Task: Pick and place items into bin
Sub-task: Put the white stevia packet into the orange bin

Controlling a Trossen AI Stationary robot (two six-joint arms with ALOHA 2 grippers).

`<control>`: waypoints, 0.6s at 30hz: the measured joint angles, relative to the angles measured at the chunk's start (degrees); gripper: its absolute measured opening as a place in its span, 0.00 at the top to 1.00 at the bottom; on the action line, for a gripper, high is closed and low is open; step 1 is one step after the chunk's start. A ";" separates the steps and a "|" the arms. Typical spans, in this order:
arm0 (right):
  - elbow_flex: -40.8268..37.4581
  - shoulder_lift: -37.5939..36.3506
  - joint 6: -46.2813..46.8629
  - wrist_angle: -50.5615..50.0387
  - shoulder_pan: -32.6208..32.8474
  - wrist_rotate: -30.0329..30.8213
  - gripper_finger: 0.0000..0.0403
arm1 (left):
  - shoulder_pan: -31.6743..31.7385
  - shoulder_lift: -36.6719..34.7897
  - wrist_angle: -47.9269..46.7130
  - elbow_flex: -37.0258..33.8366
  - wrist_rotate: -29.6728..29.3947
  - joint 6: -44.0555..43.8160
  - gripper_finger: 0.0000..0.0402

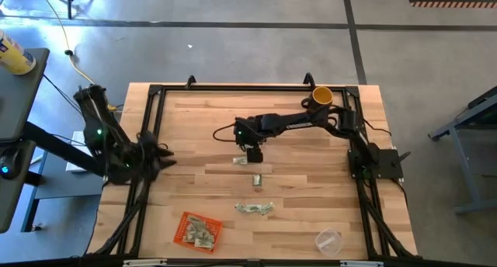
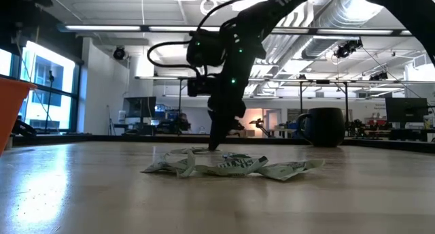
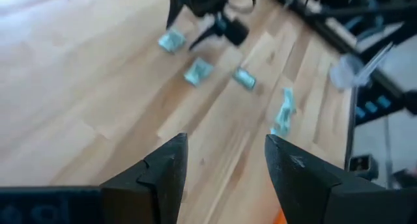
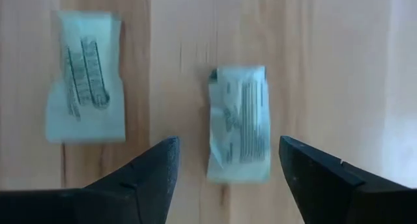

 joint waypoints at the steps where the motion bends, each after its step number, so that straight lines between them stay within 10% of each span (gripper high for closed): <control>1: 0.12 0.32 -0.01 0.39 -0.02 -0.15 0.37 | 0.00 -1.42 -0.40 0.00 -0.96 -0.05 0.41; 8: 0.31 1.95 2.25 -1.13 -1.65 -3.52 0.47 | 0.00 -7.86 -0.26 0.00 -8.06 0.64 0.42; 18: 0.20 1.54 4.60 -2.23 -2.76 -4.03 0.97 | 0.00 -6.38 1.61 0.00 -9.72 4.85 0.42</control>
